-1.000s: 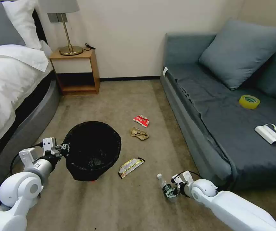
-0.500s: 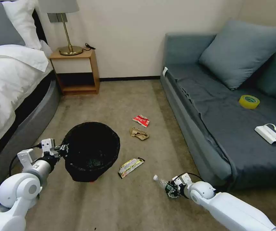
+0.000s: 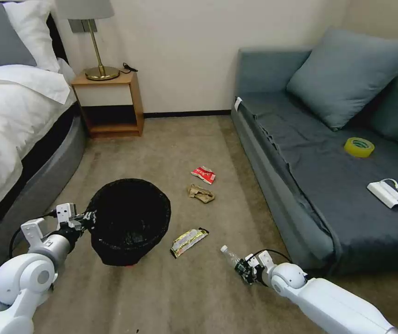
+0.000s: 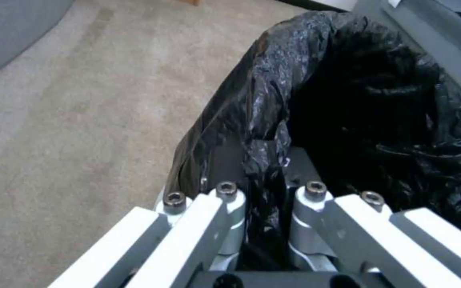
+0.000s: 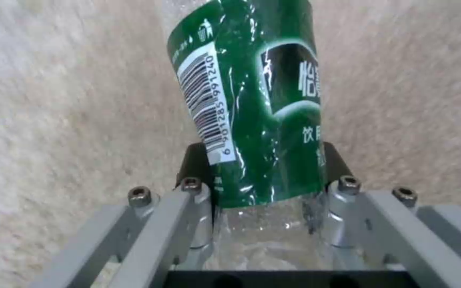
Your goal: Pick up the trash bin, then pick up the garbage on the floor and place it into the trash bin.
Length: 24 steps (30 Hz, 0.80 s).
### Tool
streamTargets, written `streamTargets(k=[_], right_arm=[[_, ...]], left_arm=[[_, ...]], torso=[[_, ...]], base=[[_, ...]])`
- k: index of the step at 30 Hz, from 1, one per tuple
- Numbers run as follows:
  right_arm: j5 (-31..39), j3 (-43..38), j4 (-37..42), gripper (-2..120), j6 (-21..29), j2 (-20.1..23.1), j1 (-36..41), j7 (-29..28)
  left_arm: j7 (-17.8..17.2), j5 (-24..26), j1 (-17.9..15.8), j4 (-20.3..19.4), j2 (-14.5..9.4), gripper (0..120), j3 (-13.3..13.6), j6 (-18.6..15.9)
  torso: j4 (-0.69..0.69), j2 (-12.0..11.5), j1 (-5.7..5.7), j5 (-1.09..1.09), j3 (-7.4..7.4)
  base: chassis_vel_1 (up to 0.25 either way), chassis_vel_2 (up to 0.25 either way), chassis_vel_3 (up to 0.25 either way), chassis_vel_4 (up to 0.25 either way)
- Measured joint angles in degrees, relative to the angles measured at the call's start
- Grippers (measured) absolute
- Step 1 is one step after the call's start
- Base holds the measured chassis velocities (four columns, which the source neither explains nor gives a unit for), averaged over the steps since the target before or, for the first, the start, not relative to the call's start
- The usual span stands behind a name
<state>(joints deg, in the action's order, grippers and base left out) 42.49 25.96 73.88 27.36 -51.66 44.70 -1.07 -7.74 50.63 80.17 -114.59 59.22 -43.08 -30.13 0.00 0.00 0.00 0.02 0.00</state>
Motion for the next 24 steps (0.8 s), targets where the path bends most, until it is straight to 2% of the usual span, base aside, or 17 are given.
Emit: streamTargets(k=[2,8,10,11,14,21,24], right_arm=[[0.0,-0.8,1.5,25,0.1,0.4,0.4,-0.3],[0.9,-6.9,12.7,25,0.5,4.4,1.6,-2.5],[2.5,-9.4,18.9,25,0.5,5.9,0.7,-2.9],[2.5,-9.4,18.9,25,0.5,5.9,0.7,-2.9],[5.7,-11.1,27.1,25,0.6,7.3,-3.3,-3.7],[9.7,-5.0,36.4,25,-3.4,6.5,-14.1,-3.1],[11.1,0.0,40.0,25,-3.8,4.2,-18.9,-2.6]], left_arm=[[-0.1,0.2,0.1,0.0,0.1,6,0.0,0.0],[-0.2,0.4,0.5,0.2,0.4,6,0.3,-0.2],[-0.1,0.4,0.5,0.2,0.7,6,0.6,-0.2],[-0.1,0.4,0.5,0.2,0.7,6,0.6,-0.2],[0.2,0.4,0.5,0.1,1.1,6,1.1,-0.1],[1.0,0.7,1.6,-0.6,1.6,6,2.5,-0.1],[1.6,0.7,2.2,-1.3,1.7,6,3.2,-0.1]], torso=[[0.0,0.0,0.0,0.01,0.0],[0.0,0.0,0.0,-0.02,0.0],[-0.01,0.0,0.0,-0.02,0.0],[-0.01,0.0,0.0,-0.02,0.0],[-0.01,0.0,0.0,-0.05,0.0],[0.0,0.0,0.0,-0.03,0.0],[0.02,0.0,0.0,-0.02,0.0]], base=[[0.0,0.0,0.0,0.0],[0.0,0.0,0.0,0.0],[0.0,0.0,0.0,0.0],[0.0,0.0,0.0,0.0],[0.0,0.0,0.0,0.0],[0.0,0.0,0.0,0.0],[0.0,0.0,0.0,0.0]])
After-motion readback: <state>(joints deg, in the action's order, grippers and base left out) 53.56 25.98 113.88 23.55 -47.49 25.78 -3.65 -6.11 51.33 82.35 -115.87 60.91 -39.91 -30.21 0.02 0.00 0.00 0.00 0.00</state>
